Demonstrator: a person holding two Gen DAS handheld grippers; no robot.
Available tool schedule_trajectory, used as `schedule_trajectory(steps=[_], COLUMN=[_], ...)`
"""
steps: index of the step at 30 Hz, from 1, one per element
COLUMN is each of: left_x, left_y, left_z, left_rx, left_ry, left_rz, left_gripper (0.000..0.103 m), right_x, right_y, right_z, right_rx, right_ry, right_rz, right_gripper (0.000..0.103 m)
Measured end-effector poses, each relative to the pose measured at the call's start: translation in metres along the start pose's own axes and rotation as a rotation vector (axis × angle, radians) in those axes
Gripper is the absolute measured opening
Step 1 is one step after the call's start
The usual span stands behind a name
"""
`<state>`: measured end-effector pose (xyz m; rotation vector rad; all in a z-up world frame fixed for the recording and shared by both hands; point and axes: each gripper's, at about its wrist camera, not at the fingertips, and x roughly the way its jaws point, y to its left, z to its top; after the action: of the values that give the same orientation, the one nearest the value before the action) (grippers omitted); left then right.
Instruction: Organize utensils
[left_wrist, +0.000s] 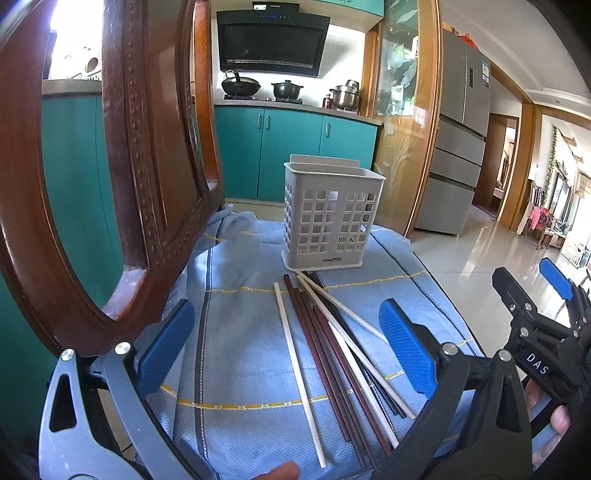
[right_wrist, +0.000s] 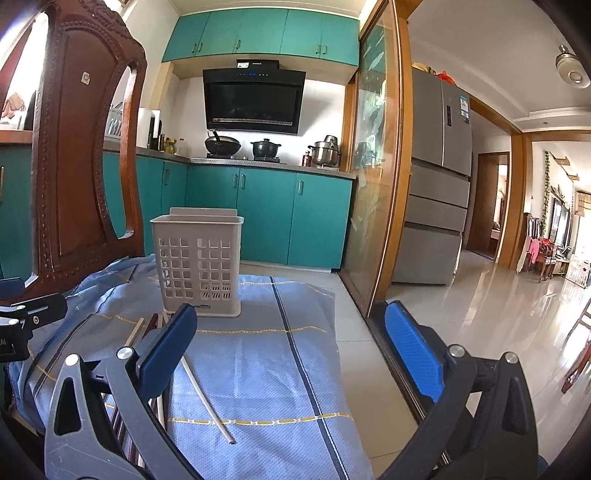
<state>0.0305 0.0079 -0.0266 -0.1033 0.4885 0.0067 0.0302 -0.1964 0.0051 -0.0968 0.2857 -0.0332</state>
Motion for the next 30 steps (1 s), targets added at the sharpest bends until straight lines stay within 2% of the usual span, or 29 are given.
schedule_trajectory(steps=[3,5,10,17,19,22,23,24,25,26,27,28,30], left_x=[0.001,0.001,0.003,0.007,0.010,0.022,0.026,0.030,0.033,0.035,0.037,0.039,0.043], left_y=[-0.001,-0.002,-0.007,-0.012,-0.013,-0.011,-0.010,-0.010,-0.008,-0.008,-0.007,-0.007,-0.007], left_z=[-0.001,-0.001,-0.004,-0.006,-0.007,-0.013,-0.015,-0.018,-0.020,-0.021,-0.022,-0.023,-0.026], left_rx=[0.005,0.011,0.031,0.062,0.072,0.076,0.075,0.073,0.069,0.064,0.059,0.054,0.054], left_ry=[0.004,0.009,0.019,0.032,0.054,0.130,0.159,0.191,0.207,0.219,0.230,0.242,0.259], left_rz=[0.001,0.000,-0.007,0.005,0.016,0.031,0.035,0.033,0.031,0.023,0.012,0.007,0.010], left_gripper=[0.099,0.099,0.099,0.099,0.099,0.099,0.099,0.097,0.091,0.086,0.076,0.070,0.066], right_x=[0.001,0.002,0.008,0.018,0.029,0.061,0.073,0.087,0.098,0.112,0.126,0.134,0.150], right_y=[0.002,0.003,0.003,-0.004,-0.006,-0.007,-0.006,-0.004,0.000,0.008,0.018,0.029,0.060], right_z=[-0.001,-0.001,-0.003,-0.005,-0.004,0.004,0.009,0.015,0.020,0.026,0.030,0.031,0.030], right_rx=[-0.009,-0.012,-0.005,0.033,0.039,0.072,0.092,0.108,0.109,0.094,0.061,0.023,-0.112], right_ry=[0.013,0.022,0.063,0.127,0.185,0.344,0.407,0.462,0.502,0.548,0.593,0.621,0.654], right_rz=[0.015,0.021,0.028,0.030,0.049,0.191,0.277,0.361,0.413,0.463,0.510,0.531,0.527], right_gripper=[0.100,0.096,0.082,0.081,0.081,0.081,0.080,0.072,0.066,0.065,0.060,0.059,0.054])
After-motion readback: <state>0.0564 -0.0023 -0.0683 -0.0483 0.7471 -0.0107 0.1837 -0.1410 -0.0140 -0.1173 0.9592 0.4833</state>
